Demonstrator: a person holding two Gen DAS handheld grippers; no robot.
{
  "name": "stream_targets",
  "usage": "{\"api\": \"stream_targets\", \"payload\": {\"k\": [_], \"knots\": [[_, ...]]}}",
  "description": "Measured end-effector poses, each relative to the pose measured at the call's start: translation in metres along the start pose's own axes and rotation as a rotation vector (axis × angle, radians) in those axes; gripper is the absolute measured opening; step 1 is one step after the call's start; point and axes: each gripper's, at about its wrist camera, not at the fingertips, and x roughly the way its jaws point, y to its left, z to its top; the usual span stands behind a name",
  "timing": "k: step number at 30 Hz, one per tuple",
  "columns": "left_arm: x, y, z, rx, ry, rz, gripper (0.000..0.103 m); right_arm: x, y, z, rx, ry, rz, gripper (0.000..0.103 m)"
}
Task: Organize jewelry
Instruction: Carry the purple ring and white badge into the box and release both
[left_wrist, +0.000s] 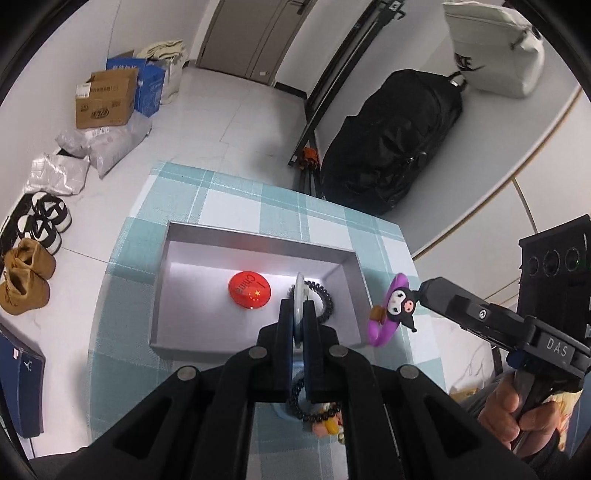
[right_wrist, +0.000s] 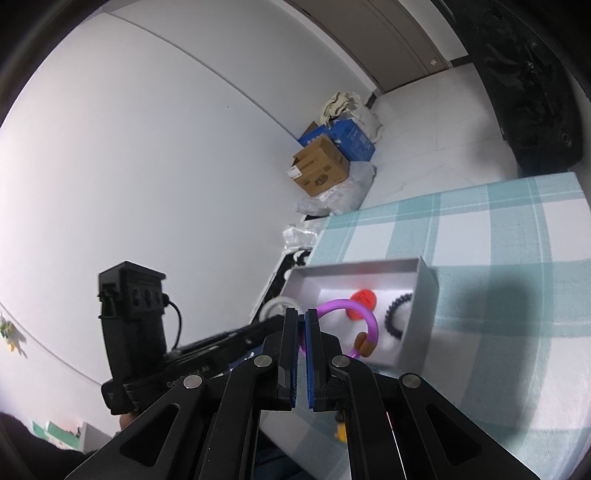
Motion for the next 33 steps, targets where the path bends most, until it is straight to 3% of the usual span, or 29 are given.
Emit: {"api": "stream_targets", "payload": {"k": [9,15,20,25,27,29,30,33], "knots": [[0.016,0.007,0.016,-0.003,0.009,0.026,0.001,0.029,-0.005,0.025,-0.002,0.017,0.004,0.003],[0.031,0.018,0.02,-0.066,0.054,0.042,0.001,0.041,-0.017,0.028,0.025,0.047,-0.012,0.003],[0.033,0.014,0.021,-0.055,0.048,0.046,0.001,0.045,-0.024,0.028,0.036,0.062,-0.031,0.003],[0.04,0.019,0.025,-0.116,0.076,-0.015,0.001,0.048,-0.026,0.026,0.036,0.073,-0.086,0.007],[0.043,0.018,0.026,-0.131,0.107,-0.016,0.017,0.047,-0.028,0.026,0.043,0.077,-0.094,0.016],[0.042,0.016,0.025,-0.123,0.112,0.0,0.033,0.04,-0.026,0.026,0.027,0.057,-0.094,0.039],[0.039,0.015,0.025,-0.118,0.095,0.002,0.041,0.035,-0.023,0.026,0.014,0.042,-0.089,0.044],[0.033,0.014,0.025,-0.111,0.074,0.004,0.043,0.023,-0.017,0.027,-0.014,0.001,-0.081,0.053]]}}
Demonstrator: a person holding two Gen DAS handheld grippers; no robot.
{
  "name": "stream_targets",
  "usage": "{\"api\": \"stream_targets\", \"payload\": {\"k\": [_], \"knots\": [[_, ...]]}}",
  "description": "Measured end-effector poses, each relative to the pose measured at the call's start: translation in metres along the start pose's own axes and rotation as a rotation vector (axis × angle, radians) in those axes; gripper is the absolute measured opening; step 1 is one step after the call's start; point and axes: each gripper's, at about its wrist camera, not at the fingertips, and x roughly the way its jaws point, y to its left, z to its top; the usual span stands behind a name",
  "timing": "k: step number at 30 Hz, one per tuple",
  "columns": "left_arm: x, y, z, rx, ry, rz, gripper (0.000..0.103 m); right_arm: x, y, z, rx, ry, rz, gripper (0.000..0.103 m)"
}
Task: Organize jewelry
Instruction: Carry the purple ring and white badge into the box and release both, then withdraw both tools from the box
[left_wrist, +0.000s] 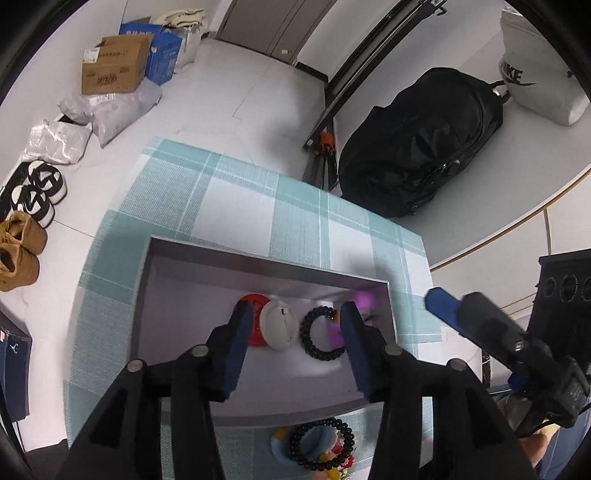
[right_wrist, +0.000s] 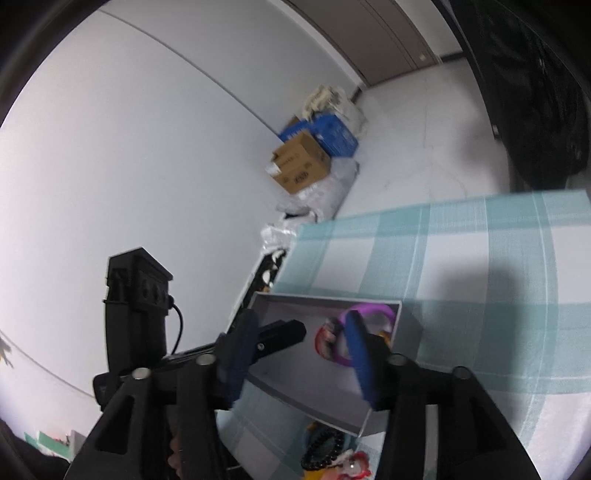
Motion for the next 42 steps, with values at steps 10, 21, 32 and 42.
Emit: {"api": "stream_targets", "payload": {"k": [10,21,32,42], "knots": [[-0.017,0.0,-0.01,0.007,-0.044,0.014,0.044,-0.015,0.007,-0.011,-0.013,-0.013,0.01,0.064],[-0.035,-0.001,-0.032,0.069,-0.073,0.041,0.046,-0.042,0.014,-0.031,-0.103,-0.074,-0.08,0.083],[-0.034,-0.002,-0.063,0.089,-0.035,0.067,0.058,-0.044,0.019,-0.059,-0.134,-0.005,-0.085,0.083],[-0.038,0.001,-0.078,0.115,-0.033,0.143,0.063,-0.025,0.006,-0.077,-0.082,0.115,-0.109,0.083]]}}
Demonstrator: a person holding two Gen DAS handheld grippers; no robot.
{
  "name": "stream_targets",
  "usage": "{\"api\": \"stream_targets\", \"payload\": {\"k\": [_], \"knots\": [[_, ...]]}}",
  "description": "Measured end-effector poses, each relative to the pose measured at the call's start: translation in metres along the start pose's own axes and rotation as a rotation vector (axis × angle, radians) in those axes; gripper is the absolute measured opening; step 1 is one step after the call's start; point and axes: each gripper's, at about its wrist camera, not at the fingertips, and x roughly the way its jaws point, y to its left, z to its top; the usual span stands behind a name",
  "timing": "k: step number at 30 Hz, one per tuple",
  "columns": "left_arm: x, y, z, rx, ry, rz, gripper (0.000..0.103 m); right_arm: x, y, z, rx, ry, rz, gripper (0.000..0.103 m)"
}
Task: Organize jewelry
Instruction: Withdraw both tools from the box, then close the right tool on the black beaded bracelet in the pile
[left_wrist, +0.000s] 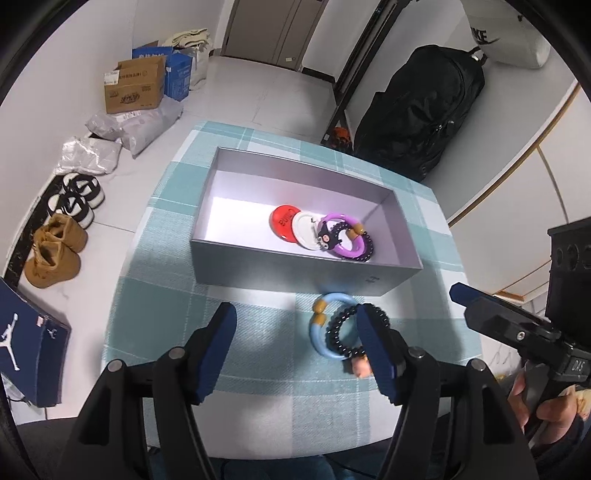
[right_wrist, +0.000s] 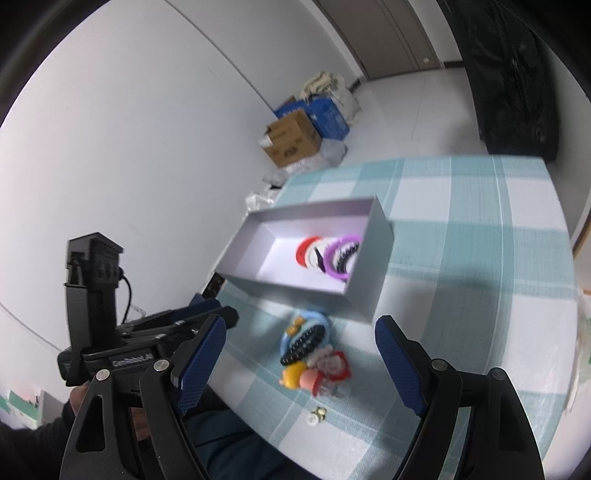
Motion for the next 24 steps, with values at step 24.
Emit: {"api": "stream_targets", "payload": {"k": [24], "knots": [[-0.015,0.01,-0.005,0.046,-0.047,0.049,0.07,0.058,0.001,-0.007,0.034,0.173,-0.06,0.044]]}}
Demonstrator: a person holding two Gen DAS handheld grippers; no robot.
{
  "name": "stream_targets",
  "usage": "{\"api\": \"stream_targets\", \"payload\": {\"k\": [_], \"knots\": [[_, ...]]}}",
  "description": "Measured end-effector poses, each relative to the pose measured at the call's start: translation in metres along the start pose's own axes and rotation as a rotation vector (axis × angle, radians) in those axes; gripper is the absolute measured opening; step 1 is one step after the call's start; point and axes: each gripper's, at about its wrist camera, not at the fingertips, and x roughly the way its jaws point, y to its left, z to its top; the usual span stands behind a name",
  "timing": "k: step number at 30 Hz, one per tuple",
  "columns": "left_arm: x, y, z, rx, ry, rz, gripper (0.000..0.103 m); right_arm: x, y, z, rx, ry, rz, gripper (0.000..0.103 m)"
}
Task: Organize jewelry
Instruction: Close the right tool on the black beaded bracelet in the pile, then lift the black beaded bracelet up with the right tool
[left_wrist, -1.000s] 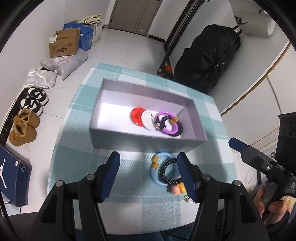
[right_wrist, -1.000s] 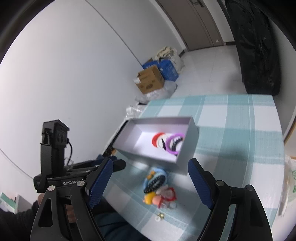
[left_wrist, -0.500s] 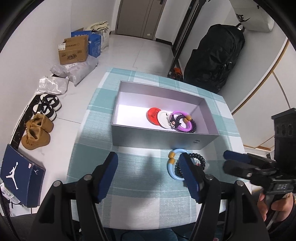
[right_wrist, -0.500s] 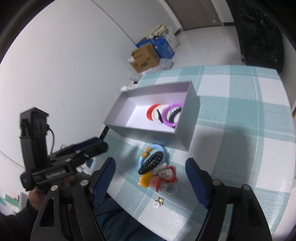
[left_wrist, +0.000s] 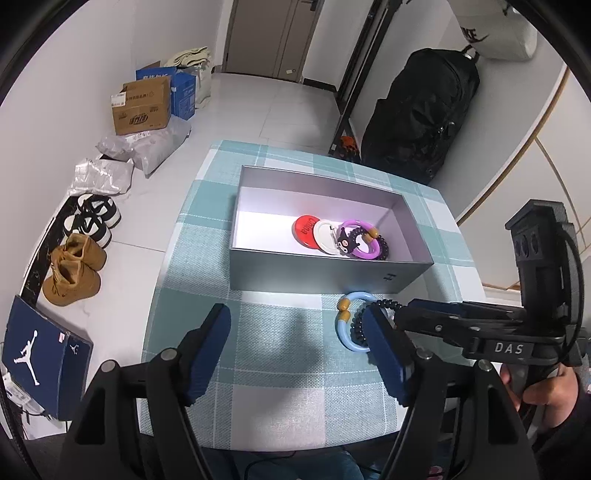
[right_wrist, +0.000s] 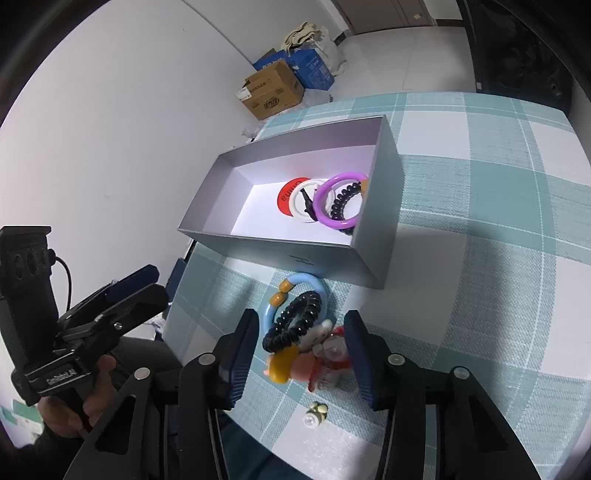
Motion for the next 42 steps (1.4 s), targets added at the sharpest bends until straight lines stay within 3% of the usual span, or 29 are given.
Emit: {"api": "stream_targets", "payload": {"k": [5,11,29,37,42], "knots": [[0.001,0.0,-0.001,0.004,0.008,0.007,0.07,0.009,0.0,0.002,0.0,0.021,-0.04,0.025],[0.001,-0.002,0.0,0.02,0.009,0.002,0.07,0.011,0.002,0.002,-0.016,0.026,-0.062,0.013],[0.011,-0.014,-0.009,0.046,0.064,-0.007,0.07,-0.011,0.001,0.004,-0.016,-0.045,-0.024,0.009],[0.023,-0.028,-0.021,0.029,0.155,-0.145,0.07,-0.038,-0.007,0.003,0.011,-0.106,0.0,0.009],[0.027,-0.041,-0.025,0.047,0.188,-0.188,0.07,-0.053,-0.011,0.001,0.023,-0.139,0.005,0.008]]}}
